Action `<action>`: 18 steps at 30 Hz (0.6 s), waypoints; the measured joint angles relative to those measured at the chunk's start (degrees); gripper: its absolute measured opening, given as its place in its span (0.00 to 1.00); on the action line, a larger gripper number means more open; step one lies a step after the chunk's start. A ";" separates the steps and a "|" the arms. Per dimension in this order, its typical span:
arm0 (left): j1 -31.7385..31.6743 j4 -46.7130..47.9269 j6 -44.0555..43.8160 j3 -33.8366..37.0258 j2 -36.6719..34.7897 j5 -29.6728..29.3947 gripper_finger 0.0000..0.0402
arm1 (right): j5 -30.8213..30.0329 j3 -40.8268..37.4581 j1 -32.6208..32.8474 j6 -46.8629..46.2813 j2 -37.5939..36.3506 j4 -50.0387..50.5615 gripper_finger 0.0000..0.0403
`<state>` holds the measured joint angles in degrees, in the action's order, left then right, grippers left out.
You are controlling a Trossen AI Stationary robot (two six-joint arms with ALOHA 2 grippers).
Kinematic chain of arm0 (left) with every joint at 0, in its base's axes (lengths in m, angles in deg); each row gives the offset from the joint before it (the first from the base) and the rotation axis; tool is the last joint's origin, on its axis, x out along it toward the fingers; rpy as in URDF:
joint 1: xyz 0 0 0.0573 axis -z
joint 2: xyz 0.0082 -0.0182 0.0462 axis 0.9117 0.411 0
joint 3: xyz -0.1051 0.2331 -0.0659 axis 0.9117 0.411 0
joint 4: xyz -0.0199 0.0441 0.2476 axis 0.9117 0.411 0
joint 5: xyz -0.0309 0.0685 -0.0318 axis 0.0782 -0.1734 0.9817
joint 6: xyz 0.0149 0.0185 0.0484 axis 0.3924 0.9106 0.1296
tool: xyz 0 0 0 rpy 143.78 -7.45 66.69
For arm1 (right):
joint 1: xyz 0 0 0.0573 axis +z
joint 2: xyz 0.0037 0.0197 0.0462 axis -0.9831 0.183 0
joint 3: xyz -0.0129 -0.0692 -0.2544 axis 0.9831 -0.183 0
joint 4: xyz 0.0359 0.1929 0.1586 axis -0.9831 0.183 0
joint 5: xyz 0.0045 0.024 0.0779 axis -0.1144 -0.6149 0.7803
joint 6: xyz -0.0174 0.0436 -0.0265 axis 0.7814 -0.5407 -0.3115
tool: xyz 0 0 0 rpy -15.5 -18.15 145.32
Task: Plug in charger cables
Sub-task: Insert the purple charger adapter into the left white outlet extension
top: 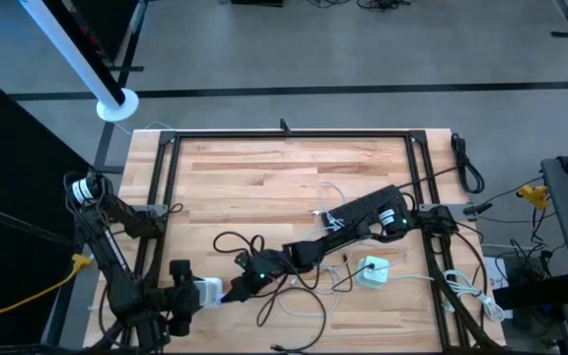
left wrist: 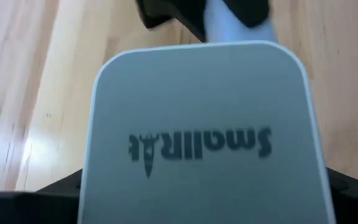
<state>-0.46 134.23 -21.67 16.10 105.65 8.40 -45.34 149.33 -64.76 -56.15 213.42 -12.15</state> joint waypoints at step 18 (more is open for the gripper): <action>0.96 -1.75 -2.46 1.54 0.00 -4.40 0.75 | 4.86 0.00 0.70 0.75 -3.78 12.01 0.47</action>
<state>0.50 132.48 -24.13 17.64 105.65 4.00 -40.48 149.33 -64.06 -55.39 209.65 -0.15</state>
